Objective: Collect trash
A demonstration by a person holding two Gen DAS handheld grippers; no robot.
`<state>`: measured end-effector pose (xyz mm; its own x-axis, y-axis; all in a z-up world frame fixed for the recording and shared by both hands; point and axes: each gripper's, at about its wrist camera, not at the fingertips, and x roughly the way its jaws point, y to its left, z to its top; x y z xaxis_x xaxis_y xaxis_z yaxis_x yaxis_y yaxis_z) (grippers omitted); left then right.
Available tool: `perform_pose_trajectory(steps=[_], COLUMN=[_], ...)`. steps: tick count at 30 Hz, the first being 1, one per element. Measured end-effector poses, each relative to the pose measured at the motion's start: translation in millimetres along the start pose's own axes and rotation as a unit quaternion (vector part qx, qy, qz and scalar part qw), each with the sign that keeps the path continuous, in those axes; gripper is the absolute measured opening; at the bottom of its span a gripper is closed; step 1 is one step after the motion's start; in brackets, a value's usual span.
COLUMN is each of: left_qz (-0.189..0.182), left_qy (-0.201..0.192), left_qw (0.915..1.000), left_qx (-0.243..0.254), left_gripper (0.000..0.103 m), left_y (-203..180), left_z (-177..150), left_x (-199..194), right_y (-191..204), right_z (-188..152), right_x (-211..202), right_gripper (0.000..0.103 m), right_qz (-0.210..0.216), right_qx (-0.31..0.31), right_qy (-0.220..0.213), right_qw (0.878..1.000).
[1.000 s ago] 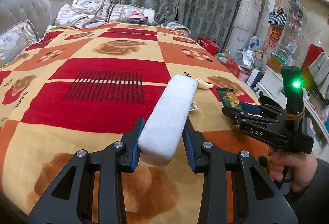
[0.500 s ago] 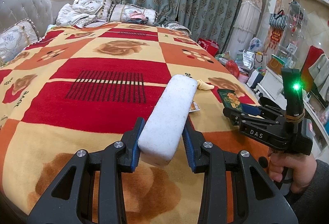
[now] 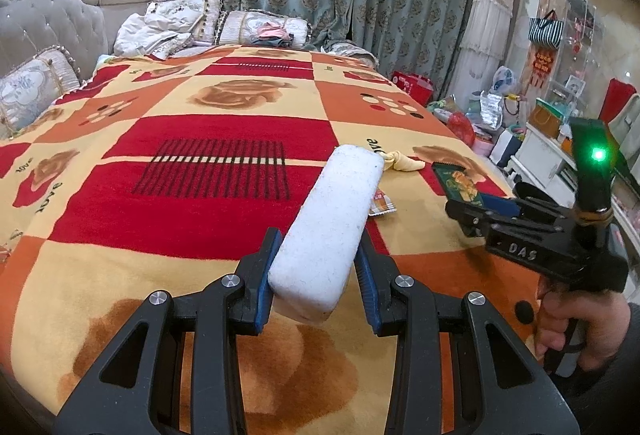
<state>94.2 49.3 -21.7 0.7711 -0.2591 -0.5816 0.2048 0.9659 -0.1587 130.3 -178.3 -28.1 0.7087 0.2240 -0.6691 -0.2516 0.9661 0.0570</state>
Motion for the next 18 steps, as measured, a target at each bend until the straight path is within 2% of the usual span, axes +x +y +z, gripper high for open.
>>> perform_pose_trajectory(steps=[4,11,18], left_qz=[0.002,0.037,0.030], left_qy=[0.000,0.022,0.034], left_qw=[1.0000,0.9990,0.9990], left_qx=[-0.005,-0.008,0.006], left_gripper=[0.034,0.034,0.034], left_y=[1,-6,-56], left_z=[5,18,31], left_x=[1,21,44], right_y=[-2,-12,-55], right_z=[1,8,10], right_x=[-5,-22,-40], right_gripper=[0.042,0.042,0.042], right_qz=[0.016,0.040,0.063], right_qx=[-0.010,-0.047,-0.041], right_qy=[-0.009,-0.028,-0.039], right_qw=[1.000,0.998,0.996])
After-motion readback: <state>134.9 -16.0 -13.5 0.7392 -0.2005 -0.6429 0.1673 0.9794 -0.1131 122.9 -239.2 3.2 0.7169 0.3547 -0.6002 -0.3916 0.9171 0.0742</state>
